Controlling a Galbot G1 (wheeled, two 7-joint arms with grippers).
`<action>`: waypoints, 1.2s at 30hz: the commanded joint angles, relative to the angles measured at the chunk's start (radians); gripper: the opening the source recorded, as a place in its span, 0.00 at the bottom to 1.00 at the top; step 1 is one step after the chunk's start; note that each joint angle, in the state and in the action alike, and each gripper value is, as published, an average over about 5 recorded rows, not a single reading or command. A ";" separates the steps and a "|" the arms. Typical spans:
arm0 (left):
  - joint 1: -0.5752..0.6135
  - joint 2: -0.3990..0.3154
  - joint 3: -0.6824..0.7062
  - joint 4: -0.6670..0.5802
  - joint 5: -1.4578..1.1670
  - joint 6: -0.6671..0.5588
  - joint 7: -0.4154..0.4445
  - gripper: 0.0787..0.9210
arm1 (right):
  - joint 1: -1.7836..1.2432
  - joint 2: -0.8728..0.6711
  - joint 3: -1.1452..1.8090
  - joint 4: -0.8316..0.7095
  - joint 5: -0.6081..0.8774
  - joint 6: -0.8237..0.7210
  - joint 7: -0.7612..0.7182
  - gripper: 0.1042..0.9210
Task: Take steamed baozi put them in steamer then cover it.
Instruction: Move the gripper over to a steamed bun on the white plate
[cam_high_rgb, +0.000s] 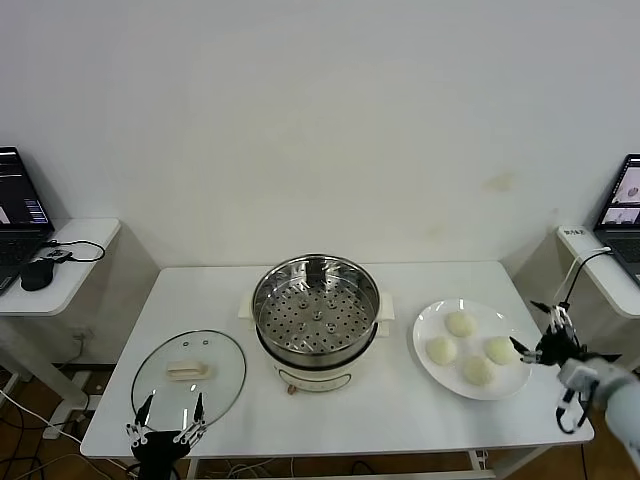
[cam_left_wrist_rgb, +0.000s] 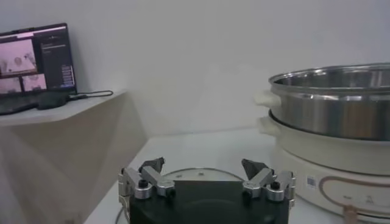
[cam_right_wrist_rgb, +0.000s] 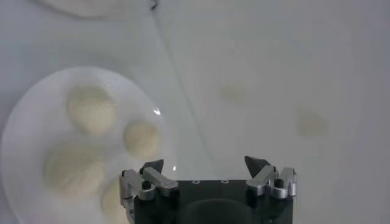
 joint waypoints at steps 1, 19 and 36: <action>-0.003 -0.006 0.000 -0.006 0.013 0.019 -0.015 0.88 | 0.309 -0.175 -0.268 -0.158 0.010 0.037 -0.182 0.88; 0.002 -0.012 -0.032 -0.009 0.012 0.019 -0.024 0.88 | 0.961 0.077 -1.020 -0.573 0.036 0.074 -0.342 0.88; -0.006 -0.005 -0.067 0.000 0.001 0.021 -0.023 0.88 | 1.015 0.311 -1.084 -0.829 -0.043 0.069 -0.353 0.88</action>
